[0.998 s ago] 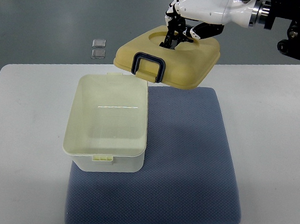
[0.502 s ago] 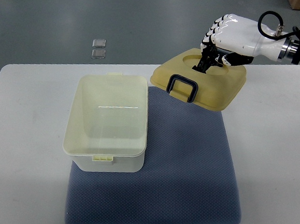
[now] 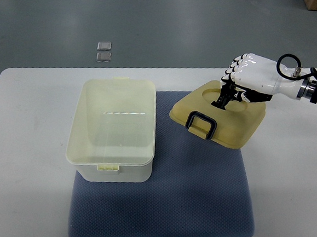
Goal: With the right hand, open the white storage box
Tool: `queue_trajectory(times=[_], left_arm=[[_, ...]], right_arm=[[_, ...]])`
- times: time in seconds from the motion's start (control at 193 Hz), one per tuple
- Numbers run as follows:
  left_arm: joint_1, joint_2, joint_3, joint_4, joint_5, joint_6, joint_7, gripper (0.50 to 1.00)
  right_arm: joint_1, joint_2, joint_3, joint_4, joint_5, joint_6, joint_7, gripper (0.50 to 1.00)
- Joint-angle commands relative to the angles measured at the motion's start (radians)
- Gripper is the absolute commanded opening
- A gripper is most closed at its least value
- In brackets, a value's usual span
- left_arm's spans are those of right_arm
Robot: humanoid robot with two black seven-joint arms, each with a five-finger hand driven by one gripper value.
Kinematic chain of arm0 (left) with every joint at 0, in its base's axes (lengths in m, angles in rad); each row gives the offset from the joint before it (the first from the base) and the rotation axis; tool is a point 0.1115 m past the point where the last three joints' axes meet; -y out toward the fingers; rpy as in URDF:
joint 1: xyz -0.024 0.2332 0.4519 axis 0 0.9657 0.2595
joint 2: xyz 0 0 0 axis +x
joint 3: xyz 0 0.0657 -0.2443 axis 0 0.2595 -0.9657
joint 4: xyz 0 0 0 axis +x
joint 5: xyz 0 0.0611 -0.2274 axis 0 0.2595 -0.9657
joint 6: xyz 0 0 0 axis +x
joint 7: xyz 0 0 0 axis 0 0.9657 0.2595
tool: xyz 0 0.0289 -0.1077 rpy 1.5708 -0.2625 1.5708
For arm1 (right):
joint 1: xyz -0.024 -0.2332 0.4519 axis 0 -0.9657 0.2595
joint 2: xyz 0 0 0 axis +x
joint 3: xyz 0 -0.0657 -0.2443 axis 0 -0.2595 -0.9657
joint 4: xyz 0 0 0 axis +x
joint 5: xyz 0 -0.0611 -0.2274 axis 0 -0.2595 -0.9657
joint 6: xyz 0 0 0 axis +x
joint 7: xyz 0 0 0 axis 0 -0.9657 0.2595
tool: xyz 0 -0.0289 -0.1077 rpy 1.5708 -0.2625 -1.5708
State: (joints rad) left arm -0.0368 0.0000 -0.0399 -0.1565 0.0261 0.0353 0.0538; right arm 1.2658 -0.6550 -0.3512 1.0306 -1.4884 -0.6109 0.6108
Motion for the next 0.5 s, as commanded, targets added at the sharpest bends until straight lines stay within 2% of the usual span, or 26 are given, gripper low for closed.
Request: queue_trajectory(times=[0.0, 0.341, 0.347, 0.388, 0.445, 0.497], left_arm=[[0.000, 0.000, 0.000, 0.000, 0.000, 0.000, 0.000, 1.000], [0.000, 0.000, 0.000, 0.000, 0.000, 0.000, 0.000, 1.000], [0.000, 0.000, 0.000, 0.000, 0.000, 0.000, 0.000, 1.000], [0.000, 0.000, 0.000, 0.000, 0.000, 0.000, 0.000, 1.000], [0.000, 0.000, 0.000, 0.000, 0.000, 0.000, 0.000, 1.000], [0.000, 0.000, 0.000, 0.000, 0.000, 0.000, 0.000, 1.000]], right_arm=[[-0.016, 0.028, 0.000, 0.000, -0.001, 0.000, 0.000, 0.500], [-0.109, 0.152, 0.000, -0.084, -0.064, 0.000, 0.000, 0.500], [-0.111, 0.152, 0.000, -0.086, -0.064, 0.000, 0.000, 0.517], [-0.114, 0.153, 0.000, -0.093, -0.066, 0.000, 0.000, 0.552], [-0.117, 0.153, 0.000, -0.107, -0.064, 0.000, 0.000, 0.658], [-0.117, 0.155, 0.000, -0.113, -0.064, 0.000, 0.000, 0.693]])
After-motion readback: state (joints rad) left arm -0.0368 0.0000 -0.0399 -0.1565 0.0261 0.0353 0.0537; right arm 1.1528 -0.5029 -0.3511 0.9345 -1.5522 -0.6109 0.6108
